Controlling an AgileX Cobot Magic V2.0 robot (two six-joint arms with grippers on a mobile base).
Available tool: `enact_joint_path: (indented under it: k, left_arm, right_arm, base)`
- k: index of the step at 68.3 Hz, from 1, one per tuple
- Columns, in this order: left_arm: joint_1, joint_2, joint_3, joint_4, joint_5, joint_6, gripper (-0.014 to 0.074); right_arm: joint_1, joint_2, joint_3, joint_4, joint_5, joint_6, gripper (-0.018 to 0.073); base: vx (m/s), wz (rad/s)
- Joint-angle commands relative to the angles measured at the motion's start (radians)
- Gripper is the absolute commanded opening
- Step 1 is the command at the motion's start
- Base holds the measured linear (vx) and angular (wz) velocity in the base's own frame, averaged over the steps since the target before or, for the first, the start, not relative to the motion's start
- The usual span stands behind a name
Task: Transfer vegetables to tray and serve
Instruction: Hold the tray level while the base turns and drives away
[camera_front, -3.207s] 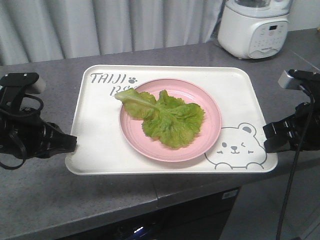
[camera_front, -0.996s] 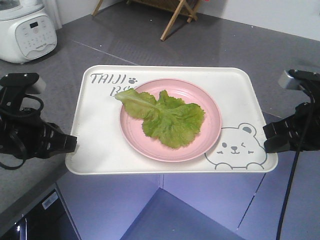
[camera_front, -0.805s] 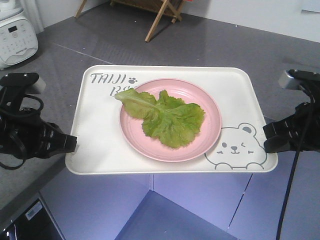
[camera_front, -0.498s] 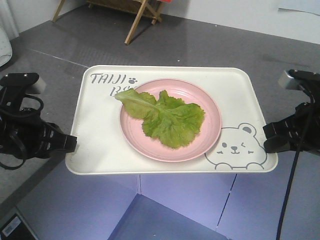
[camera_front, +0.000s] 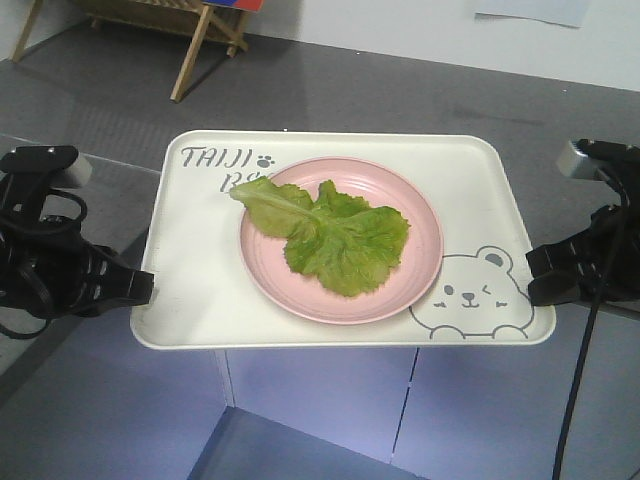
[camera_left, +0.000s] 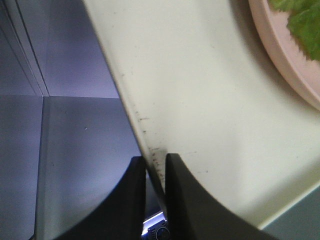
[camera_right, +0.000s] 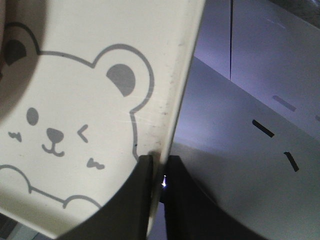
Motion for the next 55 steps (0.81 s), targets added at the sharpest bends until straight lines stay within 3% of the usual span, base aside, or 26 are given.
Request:
enact_joint_path:
  k: [1,55]
  left_arm:
    - [-0.008,-0.033,-0.03,-0.079,-0.038,0.025,-0.0006]
    - [-0.008,-0.033,-0.03,-0.079,-0.038,0.025,-0.0006]
  right_arm:
    - [0.007,-0.036,-0.029,0.104,0.017,-0.037,-0.0003]
    - [0.007,-0.036,-0.029,0.104,0.017,-0.037,-0.0003]
  base:
    - [0.07,-0.26]
    - [0.07,-0.25]
